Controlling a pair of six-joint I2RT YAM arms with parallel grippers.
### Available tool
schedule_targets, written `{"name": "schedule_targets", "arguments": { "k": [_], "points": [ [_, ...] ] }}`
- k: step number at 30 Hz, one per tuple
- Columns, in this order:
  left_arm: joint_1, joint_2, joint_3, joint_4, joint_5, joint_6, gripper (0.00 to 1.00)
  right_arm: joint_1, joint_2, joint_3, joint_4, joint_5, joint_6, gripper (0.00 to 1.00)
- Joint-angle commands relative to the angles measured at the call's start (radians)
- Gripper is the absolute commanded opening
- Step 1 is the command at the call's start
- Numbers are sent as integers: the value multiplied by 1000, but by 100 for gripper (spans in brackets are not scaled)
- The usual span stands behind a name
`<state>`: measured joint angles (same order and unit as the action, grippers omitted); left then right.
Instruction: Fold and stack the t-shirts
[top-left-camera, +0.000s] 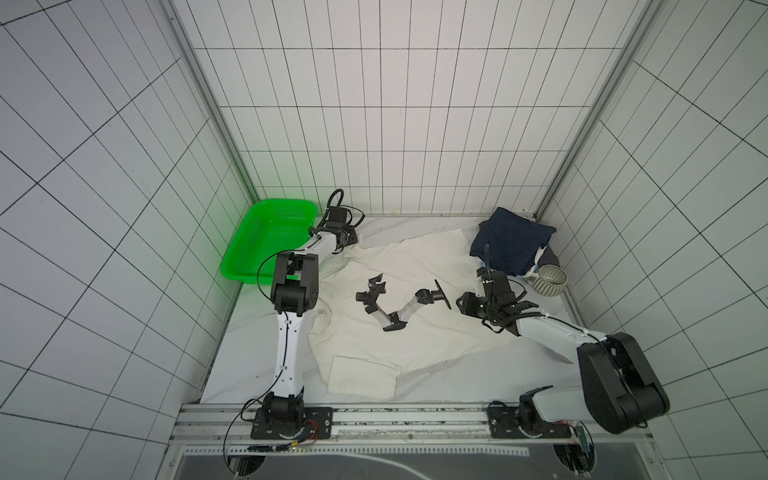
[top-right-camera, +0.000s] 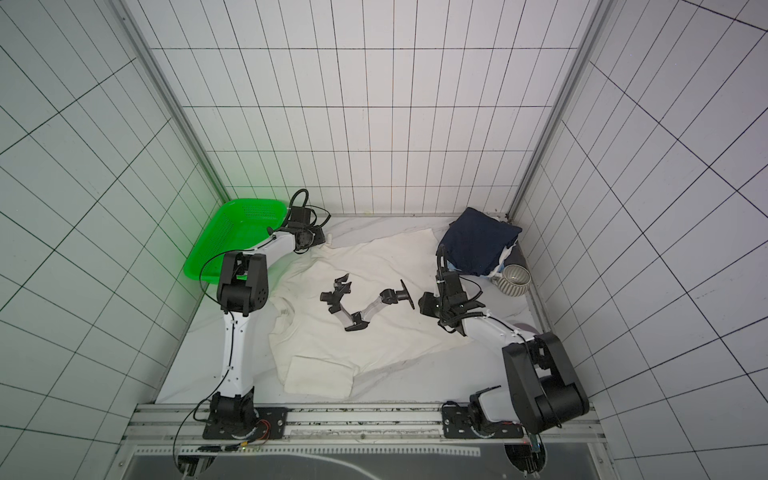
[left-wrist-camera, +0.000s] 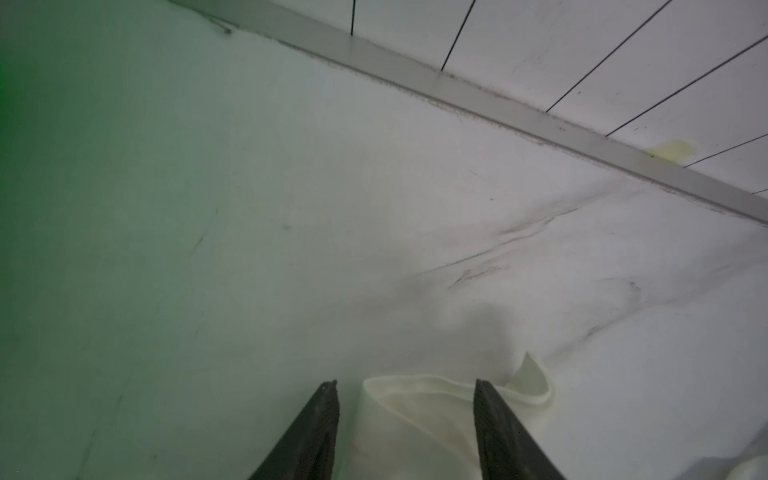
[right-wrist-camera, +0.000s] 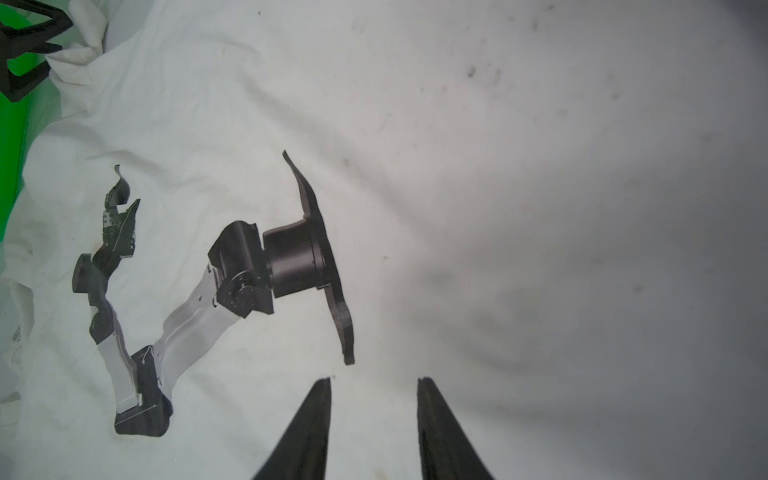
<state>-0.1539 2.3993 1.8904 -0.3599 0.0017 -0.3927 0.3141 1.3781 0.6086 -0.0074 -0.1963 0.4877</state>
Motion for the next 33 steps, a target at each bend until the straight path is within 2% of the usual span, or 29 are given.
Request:
{"name": "schedule_targets", "arguments": {
  "k": [1,4,10,11,12,13,14,15,19,22,25,27,29,30,33],
  "points": [
    [3,-9,-13,3,-4,-6,52,-6,7,79,-11,-2,-20,37],
    [4,-7,-29,4,9,-3,47,-7,12,80,-11,-2,-21,37],
    [1,-9,-40,-24,23,22,45,-17,27,78,-6,-12,-23,37],
    [2,-11,-40,-32,27,25,40,-17,28,79,-3,-14,-23,37],
    [2,-15,-39,-39,41,29,31,-18,30,79,-3,-13,-23,37],
    [4,-21,-37,-50,63,31,15,-20,31,77,-2,-12,-21,37],
    [4,-29,-33,-58,76,31,5,-18,32,77,-2,-12,-23,37],
    [6,-44,-34,-58,95,32,0,-21,32,78,-2,-12,-23,37],
    [23,-139,-20,-56,151,29,0,-26,28,79,-2,-9,-17,37],
    [37,-267,-38,-45,131,22,0,-26,22,80,-2,-13,-14,37],
    [14,-429,-169,58,110,17,0,-26,22,80,2,-11,-14,37],
    [-35,-515,-298,167,59,31,0,-27,34,85,4,-15,-12,37],
    [-105,-538,-358,222,15,61,0,-27,46,91,7,-25,-8,37],
    [-137,-526,-363,230,2,75,8,-26,53,95,9,-28,-6,37],
    [-180,-412,-307,184,20,83,51,-25,57,106,10,-42,-2,37]
  ]
}}
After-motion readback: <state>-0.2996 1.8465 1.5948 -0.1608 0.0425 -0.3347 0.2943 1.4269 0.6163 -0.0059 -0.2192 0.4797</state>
